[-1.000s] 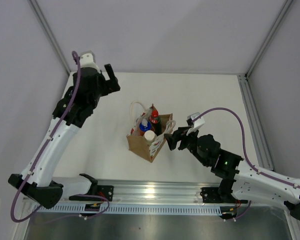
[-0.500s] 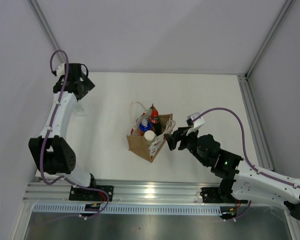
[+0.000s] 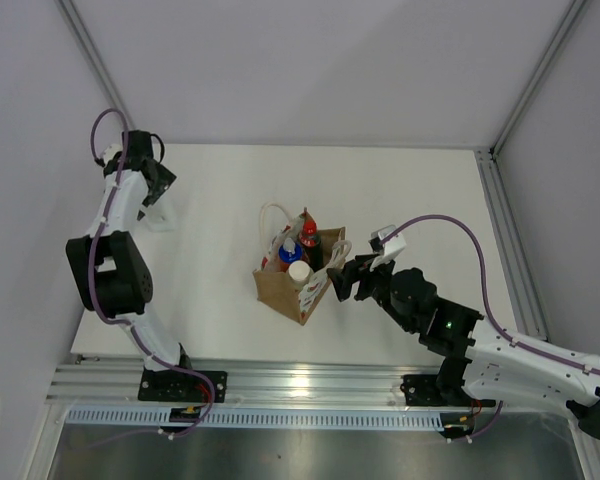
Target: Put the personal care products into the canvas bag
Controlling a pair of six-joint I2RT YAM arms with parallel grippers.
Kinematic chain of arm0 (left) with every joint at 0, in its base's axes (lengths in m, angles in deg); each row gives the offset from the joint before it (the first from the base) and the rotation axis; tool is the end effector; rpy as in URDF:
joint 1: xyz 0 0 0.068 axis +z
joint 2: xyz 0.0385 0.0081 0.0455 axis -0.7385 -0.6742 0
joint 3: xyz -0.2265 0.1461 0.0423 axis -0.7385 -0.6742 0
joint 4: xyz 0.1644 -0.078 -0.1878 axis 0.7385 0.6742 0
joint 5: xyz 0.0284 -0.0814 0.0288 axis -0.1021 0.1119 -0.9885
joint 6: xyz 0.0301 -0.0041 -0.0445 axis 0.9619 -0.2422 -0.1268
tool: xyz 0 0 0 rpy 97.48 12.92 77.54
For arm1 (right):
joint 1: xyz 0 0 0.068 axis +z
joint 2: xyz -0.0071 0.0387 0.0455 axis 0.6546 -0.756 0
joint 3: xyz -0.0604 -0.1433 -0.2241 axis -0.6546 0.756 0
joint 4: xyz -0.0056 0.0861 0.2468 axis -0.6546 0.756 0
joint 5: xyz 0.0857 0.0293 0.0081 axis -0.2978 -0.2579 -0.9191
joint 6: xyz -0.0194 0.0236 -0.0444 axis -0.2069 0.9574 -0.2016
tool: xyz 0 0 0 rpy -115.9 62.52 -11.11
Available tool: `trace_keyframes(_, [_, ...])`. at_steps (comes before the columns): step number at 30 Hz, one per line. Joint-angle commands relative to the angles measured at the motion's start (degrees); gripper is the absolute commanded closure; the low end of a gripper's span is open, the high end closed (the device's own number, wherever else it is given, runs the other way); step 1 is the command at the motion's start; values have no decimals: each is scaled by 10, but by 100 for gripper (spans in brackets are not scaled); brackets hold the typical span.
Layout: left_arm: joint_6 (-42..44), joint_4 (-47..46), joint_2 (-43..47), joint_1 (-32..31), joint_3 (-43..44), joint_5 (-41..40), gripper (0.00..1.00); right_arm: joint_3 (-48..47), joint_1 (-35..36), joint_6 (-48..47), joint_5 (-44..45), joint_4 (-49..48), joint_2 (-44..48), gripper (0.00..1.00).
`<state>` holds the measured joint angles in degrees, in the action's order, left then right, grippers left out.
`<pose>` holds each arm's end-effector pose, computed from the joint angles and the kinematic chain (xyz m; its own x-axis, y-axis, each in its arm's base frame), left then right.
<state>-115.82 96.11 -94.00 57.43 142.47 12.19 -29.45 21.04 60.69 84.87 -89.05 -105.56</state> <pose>0.3841 0.0795 0.2829 -0.3487 -0.7143 -0.6068 -0.8228 0.5434 -0.1668 0.1068 0.1674 0.2977 -0.2388 0.0609 -0.9692 -0.5514 0.8130 0.1869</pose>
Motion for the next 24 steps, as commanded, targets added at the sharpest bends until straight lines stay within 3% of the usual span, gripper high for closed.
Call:
trace_keyframes(1, [-16,-31,7,3,35,-25,1,-24,2,-5,10,-14,-1,22])
trace_keyframes(18, [2,1,-69,5,88,-43,1,-26,2,-8,12,-14,-10,22])
trace_keyframes(24, [42,-9,-58,5,79,-50,15,-27,2,-11,15,-11,-9,22])
